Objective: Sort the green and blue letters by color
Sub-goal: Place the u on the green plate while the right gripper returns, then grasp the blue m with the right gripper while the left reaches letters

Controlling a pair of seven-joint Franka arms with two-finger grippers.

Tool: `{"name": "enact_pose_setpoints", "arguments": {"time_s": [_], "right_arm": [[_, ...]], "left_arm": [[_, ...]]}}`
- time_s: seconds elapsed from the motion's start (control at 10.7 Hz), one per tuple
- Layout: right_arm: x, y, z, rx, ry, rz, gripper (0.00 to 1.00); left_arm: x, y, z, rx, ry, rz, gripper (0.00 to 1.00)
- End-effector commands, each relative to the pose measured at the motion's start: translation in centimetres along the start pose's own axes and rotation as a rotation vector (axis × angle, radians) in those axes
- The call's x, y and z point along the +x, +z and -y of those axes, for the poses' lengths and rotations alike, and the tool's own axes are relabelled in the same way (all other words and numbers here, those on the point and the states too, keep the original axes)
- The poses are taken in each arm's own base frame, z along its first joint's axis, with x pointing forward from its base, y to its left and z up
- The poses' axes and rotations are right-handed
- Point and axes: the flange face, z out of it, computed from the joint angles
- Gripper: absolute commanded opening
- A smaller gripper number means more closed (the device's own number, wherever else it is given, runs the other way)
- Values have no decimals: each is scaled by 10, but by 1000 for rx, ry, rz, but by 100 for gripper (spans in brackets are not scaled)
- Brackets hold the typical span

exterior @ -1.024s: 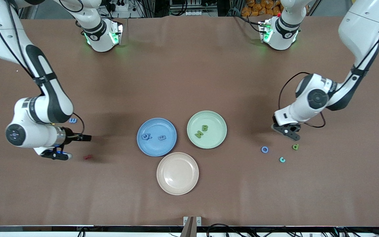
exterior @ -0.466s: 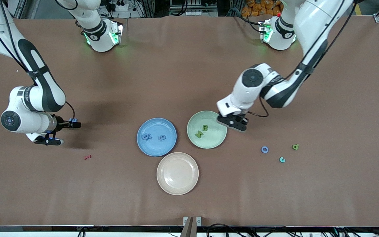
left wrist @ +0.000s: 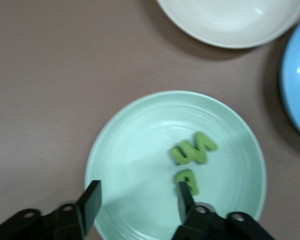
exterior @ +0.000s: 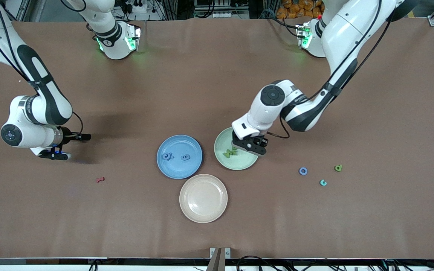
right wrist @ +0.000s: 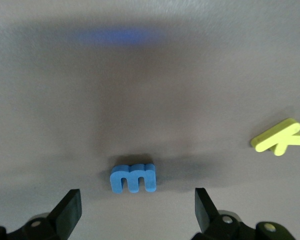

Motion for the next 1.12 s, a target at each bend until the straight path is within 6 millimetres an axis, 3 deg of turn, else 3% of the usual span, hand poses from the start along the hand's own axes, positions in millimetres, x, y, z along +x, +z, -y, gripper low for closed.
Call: {"name": "enact_pose_setpoints", "arguments": {"time_s": [0.0,0.19,0.37,0.47,0.74,0.84,1.02], "right_arm": [[-2,14,-2,4,-11,12,100],[-2,14,-3,5,-10,11,96],[-1,13,-2,3,-18,8,7],[0,12,-3,3,-20,6,0],[2,8,-8,6,-57,-3,0],[5,3,-5,4,-61,-8,0],[15,-18,5,-1,-74,-43,0]], "left_arm": [[23,-9,70,18,-79,-17,100],[34,-18,162,48,-37,-28,100],[33,-22,232,63,91,-23,100],[25,-21,266,72,92,-11,100],[-20,-5,336,70,227,117,100],[-37,-2,353,68,215,149,100],[-47,-4,369,75,224,159,100]]}}
